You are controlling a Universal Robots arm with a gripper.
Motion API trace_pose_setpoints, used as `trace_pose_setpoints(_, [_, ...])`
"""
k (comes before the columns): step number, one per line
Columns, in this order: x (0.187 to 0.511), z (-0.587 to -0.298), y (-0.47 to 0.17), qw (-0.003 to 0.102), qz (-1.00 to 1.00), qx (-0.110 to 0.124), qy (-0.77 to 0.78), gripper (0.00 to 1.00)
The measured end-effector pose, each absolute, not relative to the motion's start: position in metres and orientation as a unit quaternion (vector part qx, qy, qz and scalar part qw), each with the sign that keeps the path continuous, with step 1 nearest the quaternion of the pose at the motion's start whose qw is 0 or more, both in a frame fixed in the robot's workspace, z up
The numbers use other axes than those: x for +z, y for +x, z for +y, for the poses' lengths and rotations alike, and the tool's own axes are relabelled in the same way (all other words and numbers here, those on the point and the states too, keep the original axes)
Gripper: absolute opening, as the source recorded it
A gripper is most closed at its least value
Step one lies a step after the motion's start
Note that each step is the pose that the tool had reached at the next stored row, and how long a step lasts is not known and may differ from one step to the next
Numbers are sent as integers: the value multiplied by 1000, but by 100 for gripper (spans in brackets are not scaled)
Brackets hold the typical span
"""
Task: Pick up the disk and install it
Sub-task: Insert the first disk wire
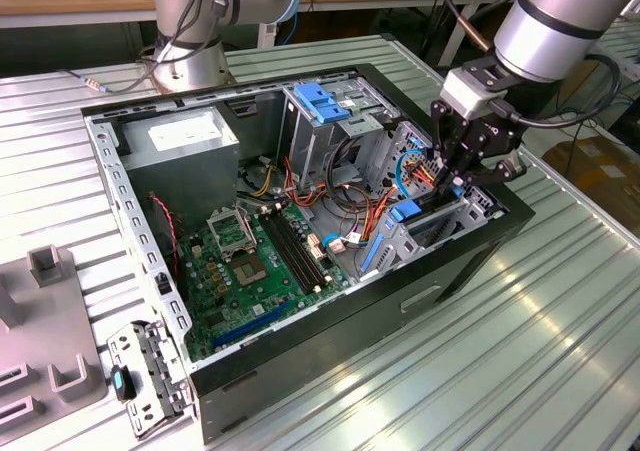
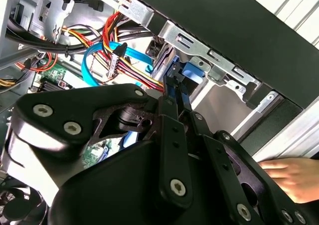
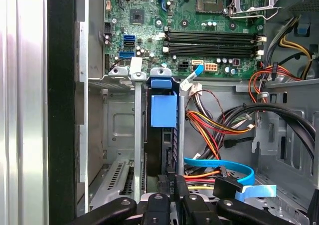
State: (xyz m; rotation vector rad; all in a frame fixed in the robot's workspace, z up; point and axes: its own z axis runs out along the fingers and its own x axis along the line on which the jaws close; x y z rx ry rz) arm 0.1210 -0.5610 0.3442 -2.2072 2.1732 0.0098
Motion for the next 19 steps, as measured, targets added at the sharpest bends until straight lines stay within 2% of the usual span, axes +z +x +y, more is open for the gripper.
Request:
trace_pose_setpoints(13, [345, -561, 121, 23, 701, 3, -712, 18])
trace_pose_setpoints(14, [347, -561, 121, 23, 701, 3, -712, 25])
trace_pose_setpoints(17, [348, -561, 121, 23, 701, 3, -712, 25])
trace_pose_setpoints(18, [348, -561, 121, 23, 701, 3, -712, 24])
trace_pose_setpoints(19, [348, -561, 121, 23, 701, 3, -712, 16])
